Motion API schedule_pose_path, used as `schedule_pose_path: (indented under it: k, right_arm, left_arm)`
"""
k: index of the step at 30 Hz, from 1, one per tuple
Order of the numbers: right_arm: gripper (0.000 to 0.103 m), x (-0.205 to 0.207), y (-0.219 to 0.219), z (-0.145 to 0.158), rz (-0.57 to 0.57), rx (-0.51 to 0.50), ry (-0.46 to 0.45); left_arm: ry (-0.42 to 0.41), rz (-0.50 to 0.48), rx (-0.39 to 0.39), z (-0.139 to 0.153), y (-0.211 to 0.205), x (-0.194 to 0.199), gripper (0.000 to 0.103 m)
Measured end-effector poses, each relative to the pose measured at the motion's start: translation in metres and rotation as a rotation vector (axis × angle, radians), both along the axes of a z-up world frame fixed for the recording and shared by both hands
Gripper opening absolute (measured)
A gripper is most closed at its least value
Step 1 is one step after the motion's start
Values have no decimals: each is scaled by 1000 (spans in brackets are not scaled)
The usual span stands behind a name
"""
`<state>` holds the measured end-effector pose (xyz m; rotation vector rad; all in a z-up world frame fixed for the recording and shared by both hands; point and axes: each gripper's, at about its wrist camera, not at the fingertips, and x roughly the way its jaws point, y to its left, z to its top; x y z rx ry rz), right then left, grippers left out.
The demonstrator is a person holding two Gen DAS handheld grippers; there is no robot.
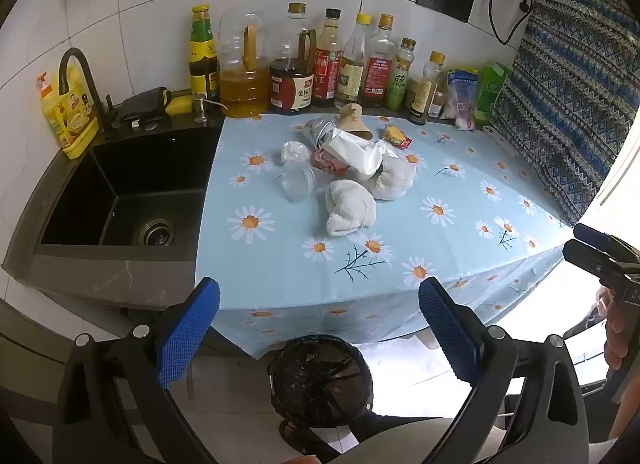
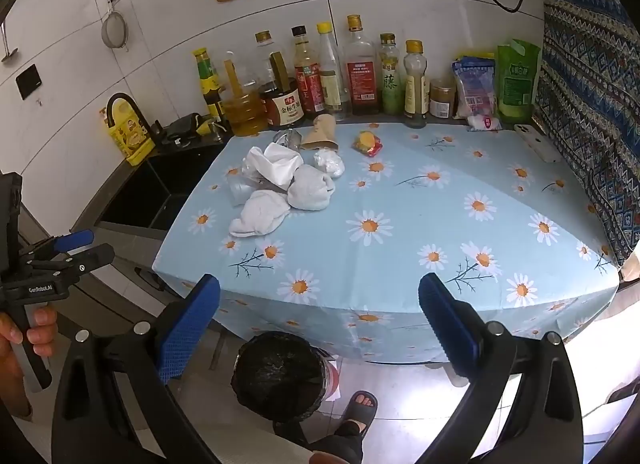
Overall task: Collect trash
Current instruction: 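Move both tools toward the pile of trash on the tablecloth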
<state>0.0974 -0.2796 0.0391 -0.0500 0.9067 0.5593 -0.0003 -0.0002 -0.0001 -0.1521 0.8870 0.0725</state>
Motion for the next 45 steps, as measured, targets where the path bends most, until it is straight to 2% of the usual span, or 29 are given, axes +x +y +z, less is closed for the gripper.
schedule_pose_path:
  k: [17, 28, 35, 37, 41, 42, 45]
  right_arm:
    - [99, -1, 7, 1, 11, -3, 8]
    - [99, -2, 14, -2, 12, -6, 20]
    - [99, -6, 25, -2, 10, -7, 18]
    - [99, -5, 22, -2, 10, -2, 21]
    - [99, -11, 30, -1, -2, -3, 20]
    - [99, -14, 33, -1, -5, -3, 19]
    - [99, -22, 39, 1, -5, -7, 14]
  left_arm:
    - [2, -1, 10, 3, -5, -1, 97]
    - [-7, -7, 4, 1, 6, -4, 97]
    - [-37, -6, -5, 3, 15, -10, 97]
    - [-79, -6, -17, 4, 17, -13, 97]
    - [-76, -23, -14, 5, 22, -17, 97]
    - [-37, -28, -12, 4, 22, -16, 97]
    - [-10, -40, -50, 1, 30, -18, 97]
